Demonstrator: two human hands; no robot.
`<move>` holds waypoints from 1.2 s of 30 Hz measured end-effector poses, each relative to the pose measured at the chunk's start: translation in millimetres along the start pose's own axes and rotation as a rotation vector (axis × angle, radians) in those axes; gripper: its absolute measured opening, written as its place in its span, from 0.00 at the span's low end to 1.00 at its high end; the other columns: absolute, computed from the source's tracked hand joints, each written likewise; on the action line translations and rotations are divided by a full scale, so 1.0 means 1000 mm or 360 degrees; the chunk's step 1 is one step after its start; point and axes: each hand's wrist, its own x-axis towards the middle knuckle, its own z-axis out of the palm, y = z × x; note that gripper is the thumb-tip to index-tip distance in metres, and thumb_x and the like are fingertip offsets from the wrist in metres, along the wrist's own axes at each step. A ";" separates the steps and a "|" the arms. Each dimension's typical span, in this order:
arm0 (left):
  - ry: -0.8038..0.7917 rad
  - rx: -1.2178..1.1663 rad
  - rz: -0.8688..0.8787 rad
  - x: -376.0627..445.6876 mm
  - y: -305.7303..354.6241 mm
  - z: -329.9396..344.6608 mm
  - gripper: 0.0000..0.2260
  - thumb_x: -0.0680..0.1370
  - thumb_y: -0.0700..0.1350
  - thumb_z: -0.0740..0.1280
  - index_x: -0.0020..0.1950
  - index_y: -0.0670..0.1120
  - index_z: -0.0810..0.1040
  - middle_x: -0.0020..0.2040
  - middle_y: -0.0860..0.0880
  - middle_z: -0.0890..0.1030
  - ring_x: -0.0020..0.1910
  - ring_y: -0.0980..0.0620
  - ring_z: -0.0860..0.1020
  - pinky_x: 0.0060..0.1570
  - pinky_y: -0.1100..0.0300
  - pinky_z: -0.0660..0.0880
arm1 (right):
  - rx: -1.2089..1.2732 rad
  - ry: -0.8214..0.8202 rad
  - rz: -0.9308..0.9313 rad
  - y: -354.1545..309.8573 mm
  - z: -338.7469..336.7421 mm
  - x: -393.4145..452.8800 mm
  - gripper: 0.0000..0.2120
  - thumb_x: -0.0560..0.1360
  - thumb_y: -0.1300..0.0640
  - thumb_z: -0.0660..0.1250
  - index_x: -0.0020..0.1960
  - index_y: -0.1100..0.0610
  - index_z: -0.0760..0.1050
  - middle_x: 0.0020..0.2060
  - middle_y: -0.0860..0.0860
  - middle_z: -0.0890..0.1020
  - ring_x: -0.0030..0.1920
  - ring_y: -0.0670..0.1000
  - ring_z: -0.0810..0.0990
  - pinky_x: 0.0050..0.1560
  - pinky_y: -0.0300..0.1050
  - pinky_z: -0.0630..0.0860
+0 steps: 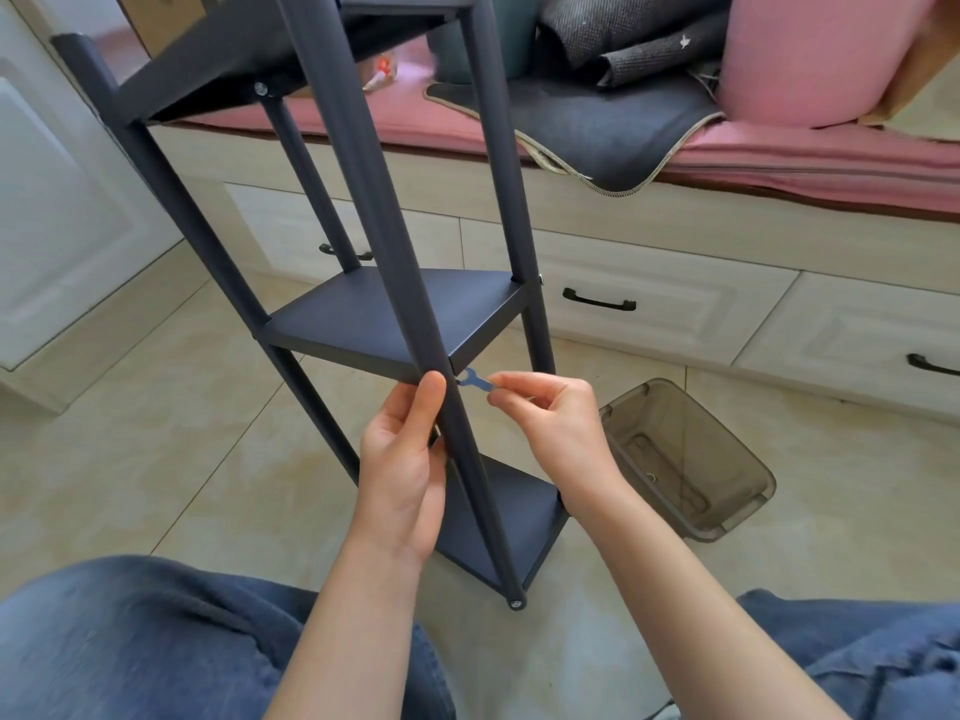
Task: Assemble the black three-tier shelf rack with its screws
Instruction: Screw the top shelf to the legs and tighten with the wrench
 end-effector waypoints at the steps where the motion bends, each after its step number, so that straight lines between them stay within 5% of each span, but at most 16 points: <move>1: 0.0003 0.0031 0.0025 -0.001 0.000 0.001 0.11 0.69 0.51 0.72 0.49 0.49 0.83 0.43 0.52 0.83 0.43 0.56 0.80 0.56 0.53 0.72 | 0.0016 -0.0018 0.0014 0.000 0.001 -0.001 0.09 0.75 0.60 0.73 0.44 0.46 0.84 0.44 0.46 0.86 0.50 0.50 0.83 0.49 0.35 0.78; 6: 0.0195 0.0284 0.0120 -0.006 0.000 0.007 0.36 0.64 0.54 0.76 0.71 0.50 0.68 0.62 0.48 0.80 0.57 0.50 0.83 0.60 0.49 0.79 | 0.0127 -0.0059 -0.0019 -0.004 0.004 -0.004 0.10 0.75 0.59 0.74 0.41 0.43 0.83 0.43 0.41 0.86 0.49 0.40 0.83 0.46 0.27 0.76; 9: 0.0309 0.0425 0.0222 -0.006 0.000 0.010 0.42 0.63 0.58 0.75 0.74 0.59 0.60 0.65 0.53 0.75 0.55 0.57 0.82 0.58 0.53 0.80 | 0.0126 -0.0083 -0.0052 -0.004 0.005 -0.005 0.10 0.76 0.59 0.73 0.42 0.43 0.83 0.46 0.43 0.86 0.50 0.41 0.83 0.48 0.28 0.77; 11: 0.0350 0.0631 0.0296 -0.005 -0.002 0.009 0.41 0.66 0.60 0.72 0.75 0.62 0.58 0.68 0.55 0.69 0.57 0.60 0.77 0.61 0.49 0.79 | 0.0134 -0.0106 -0.0073 -0.005 0.007 -0.004 0.10 0.76 0.59 0.73 0.44 0.44 0.83 0.47 0.44 0.86 0.51 0.42 0.83 0.50 0.30 0.77; 14: 0.0387 0.1077 0.0590 -0.005 -0.005 -0.001 0.35 0.71 0.63 0.68 0.76 0.63 0.61 0.76 0.57 0.57 0.75 0.55 0.63 0.74 0.47 0.66 | 0.0118 -0.0096 -0.0105 -0.004 0.008 -0.003 0.09 0.76 0.60 0.72 0.46 0.46 0.84 0.46 0.44 0.85 0.50 0.44 0.83 0.52 0.32 0.77; 17: 0.0170 0.1386 0.0899 0.001 -0.002 -0.010 0.22 0.77 0.61 0.65 0.71 0.63 0.70 0.79 0.62 0.55 0.80 0.60 0.48 0.79 0.45 0.56 | 0.0123 -0.0103 -0.0106 -0.003 0.007 -0.003 0.09 0.76 0.60 0.72 0.45 0.45 0.84 0.45 0.45 0.85 0.50 0.44 0.83 0.52 0.33 0.77; 21: -0.0068 0.1347 0.0875 0.005 0.001 -0.010 0.13 0.81 0.57 0.62 0.64 0.61 0.77 0.71 0.74 0.66 0.79 0.67 0.47 0.79 0.47 0.54 | 0.0124 -0.0137 -0.0111 -0.002 0.004 -0.002 0.10 0.76 0.61 0.72 0.45 0.45 0.84 0.45 0.44 0.85 0.48 0.41 0.83 0.50 0.30 0.77; 26: -0.0032 0.1310 0.0887 0.004 0.004 -0.006 0.13 0.78 0.57 0.62 0.60 0.60 0.78 0.61 0.76 0.73 0.74 0.73 0.55 0.63 0.81 0.55 | 0.0096 -0.0135 -0.0062 0.002 0.008 -0.004 0.07 0.76 0.60 0.72 0.54 0.54 0.84 0.48 0.47 0.85 0.52 0.47 0.83 0.57 0.42 0.80; 31: -0.0001 0.1314 0.0858 0.003 0.007 -0.007 0.11 0.77 0.57 0.63 0.58 0.61 0.78 0.57 0.81 0.71 0.72 0.74 0.57 0.63 0.81 0.57 | -0.0014 -0.0118 -0.0090 0.002 0.017 -0.002 0.09 0.77 0.61 0.71 0.56 0.59 0.84 0.50 0.50 0.85 0.53 0.51 0.83 0.59 0.49 0.80; 36: 0.0048 0.1354 0.0885 0.001 0.005 -0.007 0.16 0.76 0.57 0.64 0.61 0.54 0.80 0.57 0.78 0.71 0.75 0.64 0.60 0.66 0.75 0.60 | -0.0020 -0.0118 -0.0065 0.004 0.022 -0.001 0.08 0.79 0.62 0.67 0.55 0.60 0.84 0.48 0.53 0.85 0.52 0.54 0.83 0.57 0.53 0.81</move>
